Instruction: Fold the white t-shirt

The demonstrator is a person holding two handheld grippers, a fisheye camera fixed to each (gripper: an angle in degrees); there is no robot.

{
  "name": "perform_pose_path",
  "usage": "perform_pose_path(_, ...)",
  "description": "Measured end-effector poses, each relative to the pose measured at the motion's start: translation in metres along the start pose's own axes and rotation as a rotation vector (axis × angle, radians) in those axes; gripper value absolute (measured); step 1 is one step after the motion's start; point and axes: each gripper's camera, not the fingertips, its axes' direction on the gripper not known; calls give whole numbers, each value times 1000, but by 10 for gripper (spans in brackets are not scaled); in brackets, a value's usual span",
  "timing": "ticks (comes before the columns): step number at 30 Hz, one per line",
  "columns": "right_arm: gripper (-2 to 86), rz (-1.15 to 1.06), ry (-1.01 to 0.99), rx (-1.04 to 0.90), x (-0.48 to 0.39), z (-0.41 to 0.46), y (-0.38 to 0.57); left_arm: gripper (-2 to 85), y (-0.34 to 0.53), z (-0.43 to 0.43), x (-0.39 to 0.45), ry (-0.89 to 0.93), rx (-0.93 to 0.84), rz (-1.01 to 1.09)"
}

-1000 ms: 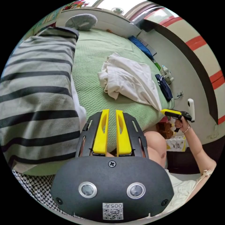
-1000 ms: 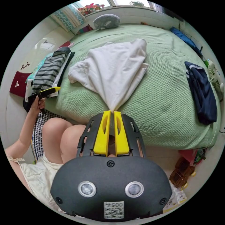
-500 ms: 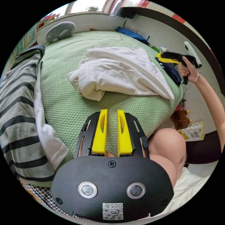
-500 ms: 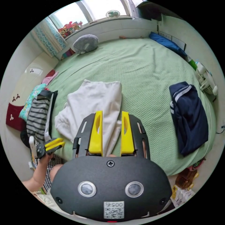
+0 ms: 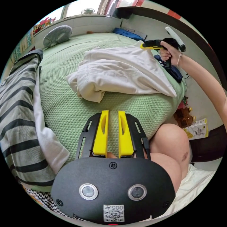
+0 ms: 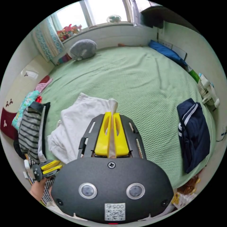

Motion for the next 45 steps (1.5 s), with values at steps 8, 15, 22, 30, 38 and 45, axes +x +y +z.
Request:
perform_pose_path(8,-16,-406,-162,156,-109,-116,108,-2,34,-62,-8,130,124,-47)
perform_pose_path(15,-16,-683,-365,60,-174,-149,252,-2,88,-123,-23,60,194,-142)
perform_pose_path(22,-11,-839,-661,-113,-223,-146,370,68,129,-147,-29,80,254,-199)
perform_pose_path(30,15,-963,-676,-179,-255,-147,412,144,138,-133,-41,124,178,-239)
perform_pose_path(38,109,-954,-659,-169,-221,-139,340,161,141,-116,-63,104,115,-300)
perform_pose_path(45,113,-718,-263,-34,-206,-75,263,162,125,-91,-71,126,46,-325)
